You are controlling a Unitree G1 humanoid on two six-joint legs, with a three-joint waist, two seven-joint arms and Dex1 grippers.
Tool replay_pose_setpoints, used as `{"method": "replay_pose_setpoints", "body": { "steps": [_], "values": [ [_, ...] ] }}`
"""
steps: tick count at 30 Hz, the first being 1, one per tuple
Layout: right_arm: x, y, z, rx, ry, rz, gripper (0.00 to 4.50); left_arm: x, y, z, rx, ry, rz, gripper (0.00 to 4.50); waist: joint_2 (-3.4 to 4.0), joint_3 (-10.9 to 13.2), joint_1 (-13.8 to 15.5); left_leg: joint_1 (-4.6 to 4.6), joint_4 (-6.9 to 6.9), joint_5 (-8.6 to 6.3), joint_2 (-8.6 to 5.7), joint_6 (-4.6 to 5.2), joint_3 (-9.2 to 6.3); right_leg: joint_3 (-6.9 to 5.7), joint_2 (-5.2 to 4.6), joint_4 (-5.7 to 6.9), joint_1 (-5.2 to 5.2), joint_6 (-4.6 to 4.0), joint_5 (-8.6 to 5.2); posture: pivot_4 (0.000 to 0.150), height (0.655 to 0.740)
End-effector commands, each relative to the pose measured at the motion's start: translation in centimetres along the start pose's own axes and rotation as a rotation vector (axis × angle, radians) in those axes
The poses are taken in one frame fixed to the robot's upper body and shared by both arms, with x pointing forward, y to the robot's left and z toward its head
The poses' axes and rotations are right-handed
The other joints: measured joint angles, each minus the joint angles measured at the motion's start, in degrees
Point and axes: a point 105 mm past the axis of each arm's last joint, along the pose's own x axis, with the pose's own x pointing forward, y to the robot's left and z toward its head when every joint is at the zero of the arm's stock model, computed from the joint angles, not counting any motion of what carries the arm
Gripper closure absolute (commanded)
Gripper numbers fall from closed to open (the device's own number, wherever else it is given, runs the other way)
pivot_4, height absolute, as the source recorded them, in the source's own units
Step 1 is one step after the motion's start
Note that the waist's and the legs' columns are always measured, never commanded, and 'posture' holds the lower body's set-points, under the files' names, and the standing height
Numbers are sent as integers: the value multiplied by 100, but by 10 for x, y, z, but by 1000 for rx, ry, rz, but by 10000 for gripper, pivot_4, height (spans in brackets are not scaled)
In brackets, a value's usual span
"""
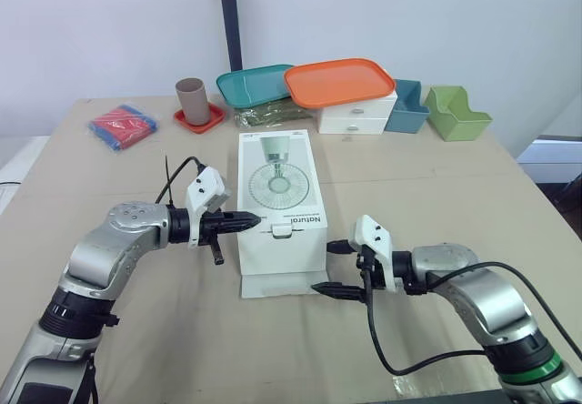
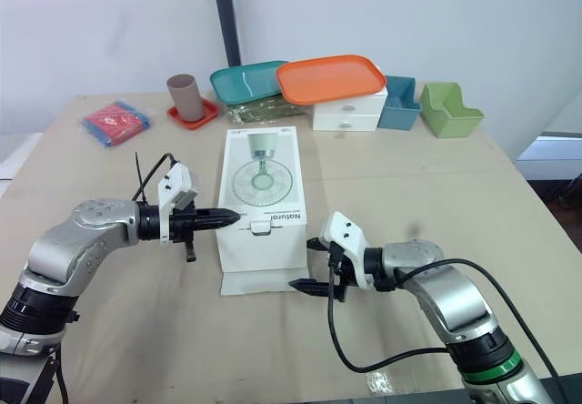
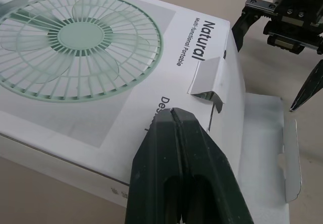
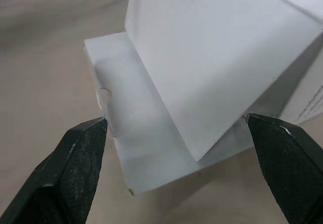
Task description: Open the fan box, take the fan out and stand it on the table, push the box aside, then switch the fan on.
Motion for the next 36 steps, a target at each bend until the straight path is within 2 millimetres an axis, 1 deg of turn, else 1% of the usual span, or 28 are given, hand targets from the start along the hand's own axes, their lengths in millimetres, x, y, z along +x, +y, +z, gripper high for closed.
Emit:
{"method": "replay_pose_setpoints", "body": {
  "steps": [1, 3, 6, 8, 9, 10, 12, 13, 14, 15, 16, 17, 25, 29, 33, 36],
  "values": [
    [-11, 9, 18, -30, -39, 49, 0, -3, 3, -6, -7, 31, 16, 44752, 0, 0, 1, -1, 0, -1, 0, 1, 0, 0, 0, 0, 0, 0, 0, 1500, 7400],
    [-15, 14, 20, -18, -42, 76, 0, -3, 3, -7, -7, 35, 17, 44752, 0, 0, 2, -1, 0, -2, -1, 4, 0, 0, -1, 0, 1, 0, 0, 1500, 7400],
    [-22, 20, 28, 9, -74, 98, 0, -4, 3, -7, -8, 35, 15, 44752, 0, 0, -1, 0, 0, -3, 0, 5, 0, 0, 0, 0, 1, 0, 0, 1500, 7400],
    [-23, 23, 31, 19, -87, 108, 5210, -3, 3, -7, -7, 37, 13, 45000, 0, 0, -5, 0, 0, -4, 0, 7, 1, 0, 1, 0, 1, 0, 0, 1500, 7400],
    [-24, 24, 31, 25, -90, 110, 8190, -3, 3, -7, -7, 37, 12, 45000, 0, 0, -5, 0, 0, -4, 0, 7, 1, 0, 1, 0, 1, 0, 0, 1500, 7400],
    [-24, 24, 32, 30, -92, 111, 13246, -3, 3, -7, -7, 37, 11, 45000, 0, 0, -5, 0, 0, -4, 0, 7, 1, 0, 1, 0, 1, 0, 0, 1500, 7400],
    [-24, 24, 32, 37, -94, 110, 21446, -3, 3, -7, -6, 37, 9, 45000, 0, 0, -5, 0, 0, -4, 0, 7, 1, 0, 1, 0, 1, 0, 0, 1500, 7400],
    [-25, 24, 32, 40, -96, 109, 26039, -3, 3, -7, -5, 37, 8, 45000, 0, 0, -4, 0, 0, -4, 0, 7, 1, 0, 1, 0, 1, 0, 0, 1500, 7400],
    [-25, 25, 32, 42, -97, 109, 31613, -3, 3, -7, -5, 37, 7, 45000, 0, 0, -4, 0, 0, -4, 0, 7, 2, 0, 0, 0, 1, 0, 0, 1500, 7400],
    [-25, 25, 33, 42, -102, 109, 35827, -3, 3, -7, -4, 39, 6, 45000, 0, 0, -4, 0, 0, -4, 0, 7, 1, 0, 0, 0, 1, 0, 0, 1500, 7400],
    [-25, 25, 34, 42, -106, 109, 41261, -3, 3, -7, -3, 40, 5, 45000, 0, 0, -4, 0, 0, -4, 0, 7, 2, 0, 1, 0, 1, 0, 0, 1500, 7400],
    [-26, 25, 37, 42, -117, 107, 44173, -3, 3, -7, -3, 40, 4, 45000, 0, 0, -4, 0, 0, -4, 0, 7, 2, 0, 1, 0, 1, 0, 0, 1500, 7400],
    [-31, 19, 63, 44, -220, 80, 44173, -8, 2, -6, 6, 49, -18, 45000, 0, 0, -9, 1, 0, -4, 1, 7, 2, 0, 2, 0, 0, 0, 0, 1500, 7400],
    [-31, 20, 68, 47, -229, 82, 44173, -9, 2, -5, 11, 51, -24, 45000, 0, 0, -7, -1, 0, -5, 1, 9, 2, 0, 1, -1, 0, 0, 0, 1500, 7400],
    [-28, 13, 79, -5, -254, 44, 44173, -20, 7, 13, 65, 2, -32, 45000, 0, 1, -19, -1, 0, -5, 1, 9, 4, 0, 2, 0, -2, -1, 0, 1500, 7400],
    [-26, 11, 81, -18, -262, 29, 44173, -24, 8, 18, 89, -7, -35, 45000, -1, 3, -12, -3, 0, -5, 3, 9, 2, 0, 4, -1, -4, -1, 0, 1500, 7400]
  ]
}}
